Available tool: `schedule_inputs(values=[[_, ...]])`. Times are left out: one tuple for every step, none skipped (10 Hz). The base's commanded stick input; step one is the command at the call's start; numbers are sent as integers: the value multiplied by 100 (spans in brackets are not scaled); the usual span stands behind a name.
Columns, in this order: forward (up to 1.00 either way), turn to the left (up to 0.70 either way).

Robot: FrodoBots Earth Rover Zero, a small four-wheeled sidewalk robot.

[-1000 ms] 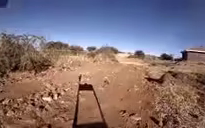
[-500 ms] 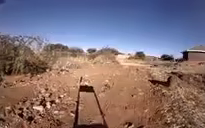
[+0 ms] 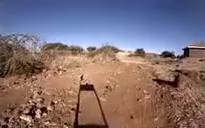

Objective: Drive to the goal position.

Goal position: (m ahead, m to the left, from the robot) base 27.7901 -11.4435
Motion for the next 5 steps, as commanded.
schedule_inputs(values=[[50, -8], [50, -38], [50, -44], [50, -8], [50, 0]])
